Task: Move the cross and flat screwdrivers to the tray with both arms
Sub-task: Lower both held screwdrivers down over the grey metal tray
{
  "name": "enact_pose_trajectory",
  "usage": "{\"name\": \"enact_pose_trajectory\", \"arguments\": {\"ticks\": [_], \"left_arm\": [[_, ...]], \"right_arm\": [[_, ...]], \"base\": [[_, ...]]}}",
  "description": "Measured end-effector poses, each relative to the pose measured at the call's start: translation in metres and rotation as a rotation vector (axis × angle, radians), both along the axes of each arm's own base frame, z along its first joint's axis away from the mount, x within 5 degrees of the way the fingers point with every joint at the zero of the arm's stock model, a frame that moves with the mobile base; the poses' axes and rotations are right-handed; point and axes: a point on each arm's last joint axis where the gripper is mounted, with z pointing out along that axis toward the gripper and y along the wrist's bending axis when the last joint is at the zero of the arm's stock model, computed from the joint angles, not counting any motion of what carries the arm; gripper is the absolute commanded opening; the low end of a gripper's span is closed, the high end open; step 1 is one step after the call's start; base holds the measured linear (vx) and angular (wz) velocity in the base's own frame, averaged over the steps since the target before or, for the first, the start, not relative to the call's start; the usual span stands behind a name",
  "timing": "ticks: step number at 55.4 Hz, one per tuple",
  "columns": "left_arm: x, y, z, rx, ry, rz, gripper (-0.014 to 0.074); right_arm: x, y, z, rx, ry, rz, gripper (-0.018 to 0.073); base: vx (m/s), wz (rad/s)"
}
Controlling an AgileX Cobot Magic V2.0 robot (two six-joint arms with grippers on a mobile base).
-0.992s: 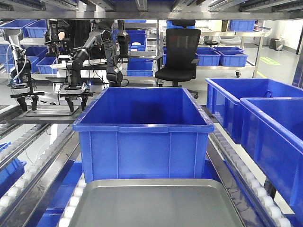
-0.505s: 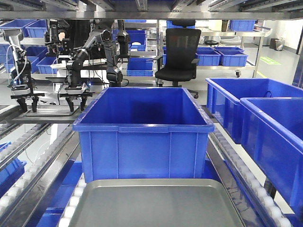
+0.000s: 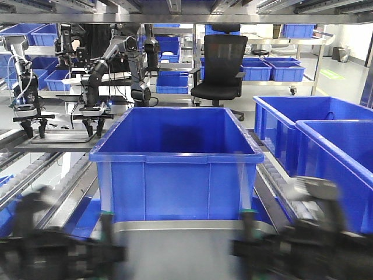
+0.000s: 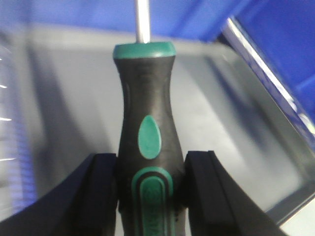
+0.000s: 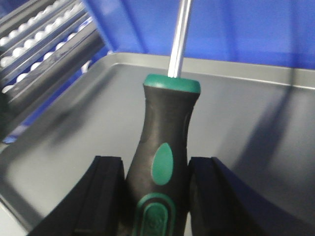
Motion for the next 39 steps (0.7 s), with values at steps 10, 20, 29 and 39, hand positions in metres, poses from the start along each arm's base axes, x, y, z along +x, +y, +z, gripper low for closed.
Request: {"name": "enact_pose_trajectory", "arguments": {"ticks": [10, 20, 29, 39], "left_arm": [[0.020, -0.033, -0.019, -0.012, 0.074, -0.070, 0.0003], [0.030, -0.043, -0.032, -0.017, 0.134, -0.099, 0.0013], [0.032, -0.045, -0.038, -0.022, 0.159, -0.099, 0.0073], [0.032, -0.046, -0.038, -0.025, 0.161, -0.098, 0.0182]], "right_arm": [[0.029, 0.019, -0.015, 0.029, 0.096, 0.007, -0.0008], [0.035, 0.021, -0.028, 0.026, 0.146, 0.002, -0.0003], [0.035, 0.021, -0.028, 0.025, 0.148, 0.008, 0.0034], [0.033, 0.023, -0.028, 0.036, 0.178, 0.028, 0.0130]], "base": [[0.00, 0.00], [0.00, 0.00], [0.00, 0.00], [0.00, 0.00]]}}
